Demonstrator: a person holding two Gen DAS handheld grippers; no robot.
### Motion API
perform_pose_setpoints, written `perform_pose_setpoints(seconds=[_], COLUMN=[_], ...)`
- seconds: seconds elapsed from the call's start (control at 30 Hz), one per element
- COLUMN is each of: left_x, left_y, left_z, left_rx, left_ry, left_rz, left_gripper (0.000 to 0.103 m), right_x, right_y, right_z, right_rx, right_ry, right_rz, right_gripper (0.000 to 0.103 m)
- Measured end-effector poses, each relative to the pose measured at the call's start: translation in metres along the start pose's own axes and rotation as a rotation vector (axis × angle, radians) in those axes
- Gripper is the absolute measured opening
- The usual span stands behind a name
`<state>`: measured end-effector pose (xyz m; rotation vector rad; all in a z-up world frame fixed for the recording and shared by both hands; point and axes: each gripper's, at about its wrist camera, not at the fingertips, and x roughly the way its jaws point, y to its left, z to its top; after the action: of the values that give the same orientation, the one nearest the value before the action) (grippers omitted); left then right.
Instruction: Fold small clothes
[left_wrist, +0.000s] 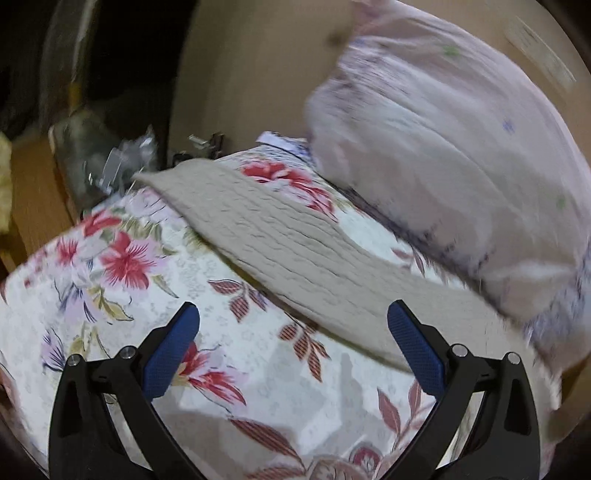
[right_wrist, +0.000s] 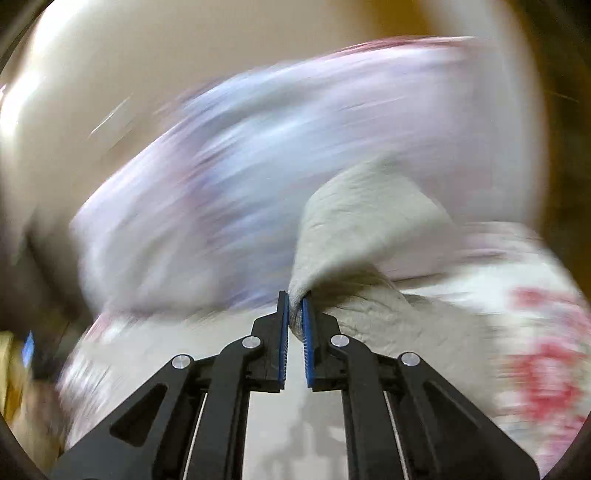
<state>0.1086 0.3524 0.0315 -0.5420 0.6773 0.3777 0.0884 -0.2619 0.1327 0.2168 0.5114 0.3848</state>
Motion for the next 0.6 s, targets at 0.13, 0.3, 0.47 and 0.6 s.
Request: perform_pose_setpoints(seconds=[0.13,0.3,0.47,0.6], left_x=[0.009,0.032,0.048,0.058], left_y=[0.01,0.028,0.049,0.061], left_z=[0.006,0.027,0.047,0.057], left_rx=[-0.031,-0.119,-0.233,-0.289], left_ry=[0.009,0.042,0.036,0.043], left_rz=[0.024,0.003,-0.006,0.024], left_gripper=[0.101,0.1,0.064,0.025], right_x=[0.053,0.025,-0.013,-0.027], right_y=[0.087,0.051,-0.026,-0.069], right_z=[-0.04,-0.039,-0.046,-0.057], right_rx=[-0.156,-0.049,0.091,0.19], right_ry=[0.219,0.126,0.107,0.108], right_rz=[0.179,0.122,-0.023,-0.088], right_gripper=[0.034,0.063,0.068,0.069])
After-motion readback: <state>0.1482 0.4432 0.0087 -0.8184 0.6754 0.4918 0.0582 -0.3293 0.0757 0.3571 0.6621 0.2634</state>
